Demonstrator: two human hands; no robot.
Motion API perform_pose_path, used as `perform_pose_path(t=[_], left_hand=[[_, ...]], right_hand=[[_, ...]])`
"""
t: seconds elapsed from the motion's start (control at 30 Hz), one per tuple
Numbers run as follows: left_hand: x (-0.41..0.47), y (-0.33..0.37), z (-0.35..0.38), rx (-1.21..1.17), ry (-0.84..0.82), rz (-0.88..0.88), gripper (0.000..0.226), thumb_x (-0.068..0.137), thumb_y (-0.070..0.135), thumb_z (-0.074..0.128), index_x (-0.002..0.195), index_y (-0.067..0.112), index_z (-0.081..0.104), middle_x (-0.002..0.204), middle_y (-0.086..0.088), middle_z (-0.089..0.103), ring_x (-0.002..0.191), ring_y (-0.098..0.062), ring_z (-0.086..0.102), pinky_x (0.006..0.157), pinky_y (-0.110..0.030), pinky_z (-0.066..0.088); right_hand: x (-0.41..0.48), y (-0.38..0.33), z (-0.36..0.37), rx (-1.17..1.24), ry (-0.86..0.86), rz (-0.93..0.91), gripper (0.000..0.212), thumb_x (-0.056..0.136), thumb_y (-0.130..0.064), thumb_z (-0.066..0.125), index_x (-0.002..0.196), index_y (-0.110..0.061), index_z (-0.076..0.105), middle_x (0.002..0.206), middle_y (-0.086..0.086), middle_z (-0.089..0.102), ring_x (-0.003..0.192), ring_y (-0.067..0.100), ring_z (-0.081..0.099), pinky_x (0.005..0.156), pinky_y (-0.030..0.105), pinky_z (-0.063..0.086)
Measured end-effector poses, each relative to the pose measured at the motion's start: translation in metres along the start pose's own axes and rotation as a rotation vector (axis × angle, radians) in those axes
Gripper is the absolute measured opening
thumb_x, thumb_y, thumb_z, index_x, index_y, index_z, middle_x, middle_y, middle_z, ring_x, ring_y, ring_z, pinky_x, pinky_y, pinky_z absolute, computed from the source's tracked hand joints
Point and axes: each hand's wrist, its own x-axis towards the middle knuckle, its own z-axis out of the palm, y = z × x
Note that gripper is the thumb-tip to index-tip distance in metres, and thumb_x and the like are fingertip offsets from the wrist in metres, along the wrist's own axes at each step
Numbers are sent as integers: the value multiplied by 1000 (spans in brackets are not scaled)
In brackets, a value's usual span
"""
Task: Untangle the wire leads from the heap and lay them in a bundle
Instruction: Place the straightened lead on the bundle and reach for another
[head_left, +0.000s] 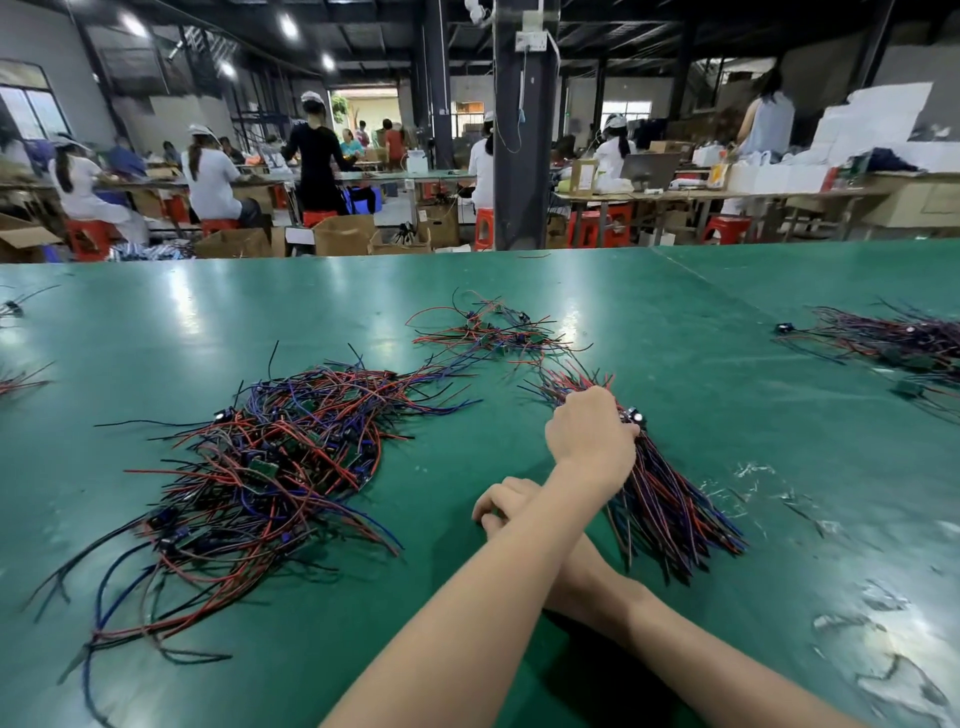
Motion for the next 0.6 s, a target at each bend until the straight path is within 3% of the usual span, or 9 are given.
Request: perform_pose_path(t=[0.23, 0.3, 0.37, 0.5, 0.6], left_hand=[[-9, -3, -11, 124, -56, 80, 43, 92, 44, 55, 105, 3, 60, 113, -18, 62, 106, -37, 57, 81, -39, 45], [-7, -13, -28, 129, -31, 65, 40, 95, 43, 48, 105, 7, 61, 112, -17, 63, 106, -36, 58, 82, -38, 45], [1, -32, -53, 169, 46, 34, 30, 96, 31, 45, 106, 8, 62, 112, -16, 64, 105, -34, 59, 83, -37, 46], [26, -96, -113, 407, 117, -112, 28, 86, 9, 48, 111, 6, 60, 114, -17, 61, 108, -34, 56, 84, -38, 48], [41, -151, -146, 647, 67, -258, 32, 89, 10, 48, 120, 5, 55, 123, -18, 52, 117, -33, 46, 94, -43, 43]], right_hand=[[-1, -3, -5, -22, -27, 26, 17, 83, -16, 46, 96, -13, 57, 91, -2, 52, 84, 18, 46, 78, 36, 42], [2, -9, -7, -9, -6, 37, 21, 74, -14, 40, 85, -8, 57, 81, 3, 52, 76, 23, 46, 69, 37, 38], [6, -13, -6, -19, 22, 75, 10, 79, -12, 42, 72, -13, 48, 71, 1, 50, 72, 28, 46, 64, 35, 33], [5, -9, -2, -69, 41, 72, 16, 92, -14, 48, 96, -11, 63, 98, 4, 60, 96, 22, 52, 85, 32, 40], [6, -7, -1, -75, 59, 64, 17, 93, -14, 46, 97, -13, 62, 96, 1, 57, 97, 21, 51, 87, 30, 39]])
